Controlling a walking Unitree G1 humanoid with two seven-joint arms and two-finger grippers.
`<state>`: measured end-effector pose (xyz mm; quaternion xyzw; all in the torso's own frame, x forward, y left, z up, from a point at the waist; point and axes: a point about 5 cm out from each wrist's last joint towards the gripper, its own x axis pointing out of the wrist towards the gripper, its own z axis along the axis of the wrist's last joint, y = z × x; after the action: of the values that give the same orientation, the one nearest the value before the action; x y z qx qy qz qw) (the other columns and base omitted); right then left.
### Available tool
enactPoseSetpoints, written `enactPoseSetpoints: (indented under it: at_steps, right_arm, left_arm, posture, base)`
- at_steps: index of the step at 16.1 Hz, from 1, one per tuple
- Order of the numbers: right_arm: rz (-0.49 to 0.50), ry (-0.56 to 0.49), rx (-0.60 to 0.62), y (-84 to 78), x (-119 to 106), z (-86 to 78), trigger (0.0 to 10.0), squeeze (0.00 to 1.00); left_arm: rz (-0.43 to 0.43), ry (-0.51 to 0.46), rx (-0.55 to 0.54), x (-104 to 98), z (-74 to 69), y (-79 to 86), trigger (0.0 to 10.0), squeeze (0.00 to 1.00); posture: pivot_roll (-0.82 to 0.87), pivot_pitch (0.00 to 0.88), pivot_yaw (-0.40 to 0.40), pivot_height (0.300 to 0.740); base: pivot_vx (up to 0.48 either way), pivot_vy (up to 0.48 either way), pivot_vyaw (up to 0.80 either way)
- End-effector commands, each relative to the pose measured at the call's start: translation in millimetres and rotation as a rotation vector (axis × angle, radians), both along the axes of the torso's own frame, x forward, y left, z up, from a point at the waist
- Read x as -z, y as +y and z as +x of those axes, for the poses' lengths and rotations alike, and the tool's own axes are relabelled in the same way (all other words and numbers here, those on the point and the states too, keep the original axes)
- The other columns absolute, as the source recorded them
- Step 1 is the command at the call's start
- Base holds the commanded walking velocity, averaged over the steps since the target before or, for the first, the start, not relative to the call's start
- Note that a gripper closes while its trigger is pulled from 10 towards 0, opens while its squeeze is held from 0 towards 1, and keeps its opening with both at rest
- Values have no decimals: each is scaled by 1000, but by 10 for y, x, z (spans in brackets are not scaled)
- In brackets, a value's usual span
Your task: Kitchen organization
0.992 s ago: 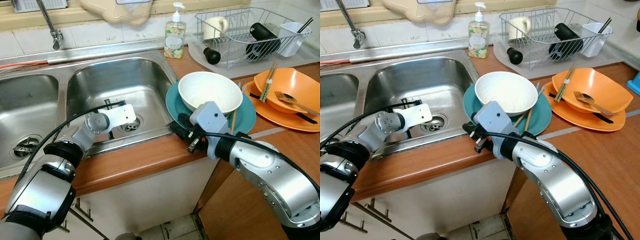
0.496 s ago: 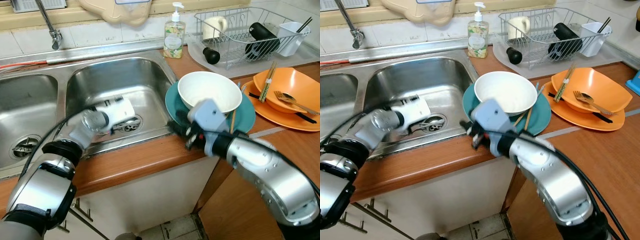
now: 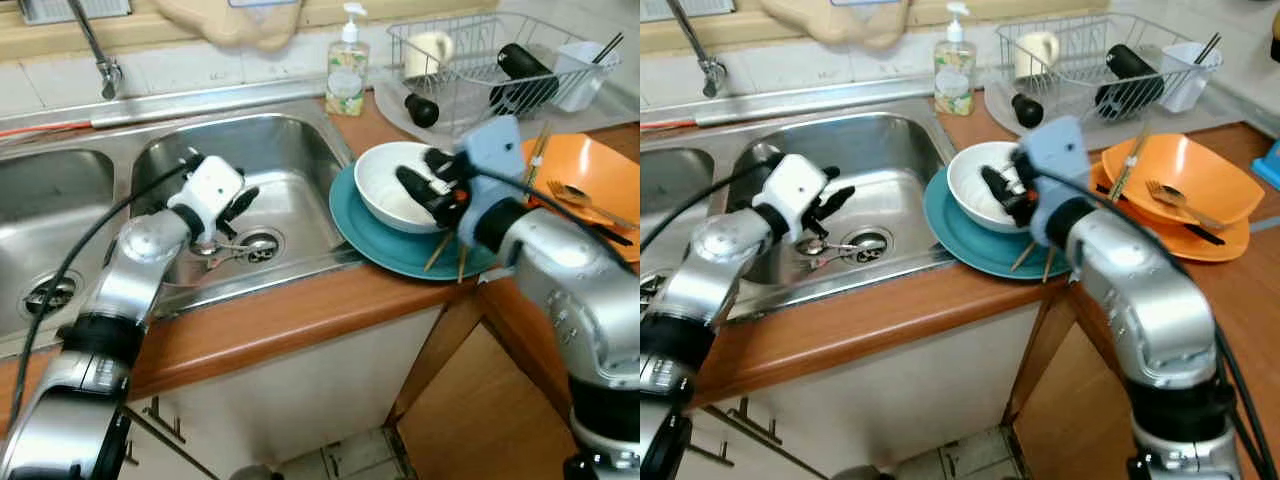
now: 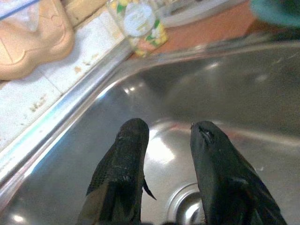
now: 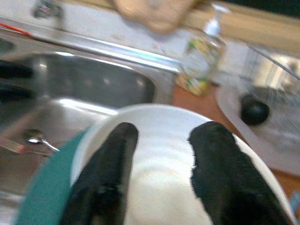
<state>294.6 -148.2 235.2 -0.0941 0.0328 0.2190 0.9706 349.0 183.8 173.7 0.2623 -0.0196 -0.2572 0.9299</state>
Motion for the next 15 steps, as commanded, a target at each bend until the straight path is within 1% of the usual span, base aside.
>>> enactPoseSetpoints:
  at_steps: [1, 2, 3, 4, 5, 6, 7, 8, 9, 10, 11, 12, 13, 15]
  right_arm:
    - [2, 21, 68, -121, -45, 46, 10000, 1000]
    - [9, 32, 85, -157, -49, 60, 10000, 1000]
    - [16, 53, 115, -238, -57, 83, 10000, 1000]
    - [25, 72, 141, -307, -65, 99, 10000, 1000]
    - [42, 90, 186, -414, -61, 117, 10000, 1000]
    - [66, 122, 238, -511, -48, 133, 10000, 1000]
    - [95, 183, 285, -590, -22, 146, 10000, 729]
    - [101, 196, 292, -605, -18, 150, 10000, 729]
    - [181, 257, 308, -663, -5, 169, 10000, 0]
    - [241, 313, 299, -680, 18, 176, 10000, 0]
    - [265, 350, 293, -672, 44, 179, 6784, 0]
    - [274, 364, 291, -663, 62, 187, 3608, 0]
    - [291, 362, 269, -625, 65, 195, 0, 0]
    - [348, 401, 230, -546, 84, 195, 0, 0]
  left_arm:
    - [-43, -13, 45, -94, -82, -45, 10000, 0]
    - [-68, -13, 51, -111, -123, -55, 10000, 0]
    - [-115, -14, 71, -143, -216, -73, 10000, 0]
    - [-152, 6, 93, -153, -303, -82, 10000, 0]
    - [-179, 41, 152, -140, -436, -107, 10000, 1000]
    - [-206, 61, 187, -146, -555, -141, 10000, 1000]
    - [-246, 87, 203, -148, -645, -169, 10000, 651]
    - [-256, 98, 207, -148, -665, -174, 10000, 651]
    - [-265, 119, 219, -134, -719, -192, 10000, 0]
    - [-263, 142, 229, -115, -761, -209, 10000, 0]
    - [-260, 161, 238, -107, -788, -226, 10000, 0]
    - [-258, 173, 247, -105, -803, -242, 10000, 0]
    - [-254, 180, 254, -105, -810, -260, 10000, 0]
    - [-246, 196, 259, -101, -821, -273, 10000, 0]
  posture:
    - [-78, 0, 37, 740]
    - [-78, 0, 37, 740]
    - [-79, 0, 35, 740]
    - [-79, 0, 35, 740]
    - [-76, 0, 35, 740]
    - [-74, 0, 35, 740]
    - [-73, 0, 32, 740]
    - [-73, 0, 32, 740]
    - [-72, 0, 31, 740]
    - [-72, 0, 31, 740]
    - [-71, 0, 28, 740]
    - [-71, 0, 28, 740]
    - [-70, 0, 28, 740]
    - [-70, 0, 32, 740]
  base:
    - [0, 0, 0]
    - [0, 0, 0]
    - [0, 0, 0]
    - [0, 0, 0]
    - [0, 0, 0]
    - [0, 0, 0]
    - [0, 0, 0]
    - [0, 0, 0]
    - [0, 0, 0]
    - [0, 0, 0]
    - [0, 0, 0]
    - [0, 0, 0]
    - [0, 0, 0]
    - [0, 0, 0]
